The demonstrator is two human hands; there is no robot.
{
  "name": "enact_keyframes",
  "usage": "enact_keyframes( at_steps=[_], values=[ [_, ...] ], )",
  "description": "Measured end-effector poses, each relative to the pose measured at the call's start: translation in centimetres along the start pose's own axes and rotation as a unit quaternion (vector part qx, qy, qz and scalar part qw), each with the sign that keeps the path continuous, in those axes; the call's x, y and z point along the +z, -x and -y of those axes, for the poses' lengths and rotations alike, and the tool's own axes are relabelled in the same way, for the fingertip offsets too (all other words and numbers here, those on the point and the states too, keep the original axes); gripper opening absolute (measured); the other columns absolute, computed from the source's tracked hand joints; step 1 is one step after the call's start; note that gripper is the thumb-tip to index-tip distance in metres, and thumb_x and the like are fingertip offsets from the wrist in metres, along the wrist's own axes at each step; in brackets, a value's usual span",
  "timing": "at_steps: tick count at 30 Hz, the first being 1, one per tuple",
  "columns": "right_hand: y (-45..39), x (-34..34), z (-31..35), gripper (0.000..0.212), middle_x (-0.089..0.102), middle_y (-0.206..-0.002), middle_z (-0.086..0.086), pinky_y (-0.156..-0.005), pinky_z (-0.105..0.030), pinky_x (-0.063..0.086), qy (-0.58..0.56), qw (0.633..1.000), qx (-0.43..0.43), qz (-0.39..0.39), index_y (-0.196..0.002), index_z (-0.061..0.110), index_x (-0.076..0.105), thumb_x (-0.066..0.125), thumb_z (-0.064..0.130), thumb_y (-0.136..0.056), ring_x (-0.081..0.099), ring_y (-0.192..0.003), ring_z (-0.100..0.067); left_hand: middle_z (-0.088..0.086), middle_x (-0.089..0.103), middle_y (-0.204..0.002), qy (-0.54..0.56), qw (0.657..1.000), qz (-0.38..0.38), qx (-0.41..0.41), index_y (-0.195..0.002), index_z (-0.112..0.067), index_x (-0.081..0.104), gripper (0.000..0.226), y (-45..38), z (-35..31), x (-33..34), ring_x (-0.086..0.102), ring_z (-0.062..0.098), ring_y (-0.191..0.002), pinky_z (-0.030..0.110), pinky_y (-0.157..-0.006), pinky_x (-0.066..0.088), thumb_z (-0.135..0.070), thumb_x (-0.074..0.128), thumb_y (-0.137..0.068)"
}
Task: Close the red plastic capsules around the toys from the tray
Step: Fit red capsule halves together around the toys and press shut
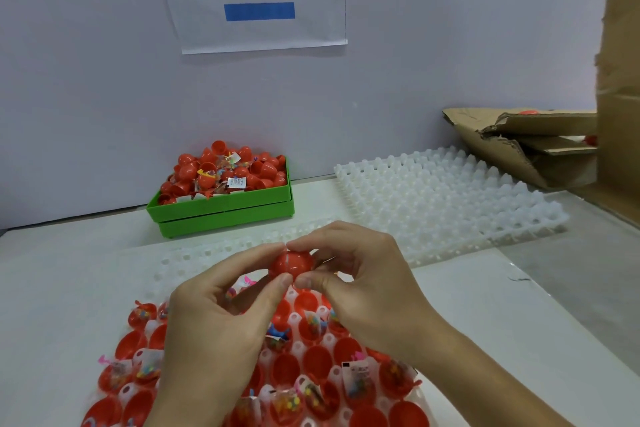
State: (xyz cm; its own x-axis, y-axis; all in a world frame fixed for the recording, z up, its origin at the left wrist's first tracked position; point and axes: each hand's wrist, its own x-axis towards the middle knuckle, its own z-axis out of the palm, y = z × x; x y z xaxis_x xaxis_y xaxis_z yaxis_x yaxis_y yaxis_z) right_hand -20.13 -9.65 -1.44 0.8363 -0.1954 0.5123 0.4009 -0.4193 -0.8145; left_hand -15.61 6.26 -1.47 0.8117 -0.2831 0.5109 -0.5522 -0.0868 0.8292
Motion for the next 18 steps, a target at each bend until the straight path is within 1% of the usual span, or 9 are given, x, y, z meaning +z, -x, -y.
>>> enact_keyframes(
  at_steps=[3,8,11,15,18],
  values=[
    [-0.01,-0.06,-0.01,0.033,0.071,-0.097,0.007,-0.079,-0.033,0.059,-0.006,1.0,0.004,-0.003,-0.106,0.02,0.076,0.077,0.0,-0.079,0.07,-0.087,-0.014,-0.019,0.075,-0.095,0.022,1.0,0.014,-0.002,-0.099,-0.033,0.075,0.04,-0.01,-0.06,-0.07,0.071,0.0,-0.093,0.013,-0.079,0.054,-0.012,0.079,-0.065],
    [-0.03,0.04,0.07,0.034,0.074,-0.096,0.004,-0.081,-0.034,0.059,-0.041,0.999,0.026,-0.012,-0.105,0.017,0.076,0.077,-0.003,-0.076,0.071,-0.085,-0.014,-0.012,0.076,-0.094,0.047,0.999,0.018,-0.001,-0.095,-0.033,0.077,0.04,-0.17,0.15,-0.19,0.072,0.009,-0.094,0.016,-0.078,0.056,-0.01,0.078,-0.062],
    [-0.05,0.06,0.02,0.032,0.076,-0.094,0.001,-0.082,-0.03,0.06,-0.057,0.997,0.047,-0.008,-0.105,0.013,0.075,0.078,-0.002,-0.077,0.073,-0.085,-0.012,-0.011,0.077,-0.092,0.052,0.998,0.019,-0.004,-0.09,-0.034,0.078,0.039,-0.24,0.24,-0.27,0.073,0.01,-0.09,0.015,-0.075,0.056,-0.009,0.077,-0.061],
    [-0.06,0.1,0.27,0.027,0.076,-0.09,0.0,-0.078,-0.029,0.06,-0.066,0.996,0.06,-0.006,-0.099,0.012,0.077,0.076,-0.001,-0.076,0.073,-0.081,-0.012,-0.009,0.077,-0.092,0.057,0.998,0.027,0.002,-0.092,-0.035,0.077,0.042,-0.3,0.45,-0.2,0.073,0.01,-0.091,0.015,-0.075,0.057,-0.007,0.076,-0.061],
    [-0.01,0.22,0.49,0.025,0.076,-0.088,-0.001,-0.077,-0.033,0.061,-0.067,0.995,0.073,-0.004,-0.097,0.013,0.077,0.075,0.0,-0.075,0.073,-0.078,-0.015,-0.01,0.077,-0.09,0.041,0.999,0.031,0.009,-0.093,-0.038,0.076,0.042,-0.37,0.91,-0.33,0.072,0.007,-0.09,0.02,-0.073,0.059,-0.01,0.076,-0.062]
  ],
)
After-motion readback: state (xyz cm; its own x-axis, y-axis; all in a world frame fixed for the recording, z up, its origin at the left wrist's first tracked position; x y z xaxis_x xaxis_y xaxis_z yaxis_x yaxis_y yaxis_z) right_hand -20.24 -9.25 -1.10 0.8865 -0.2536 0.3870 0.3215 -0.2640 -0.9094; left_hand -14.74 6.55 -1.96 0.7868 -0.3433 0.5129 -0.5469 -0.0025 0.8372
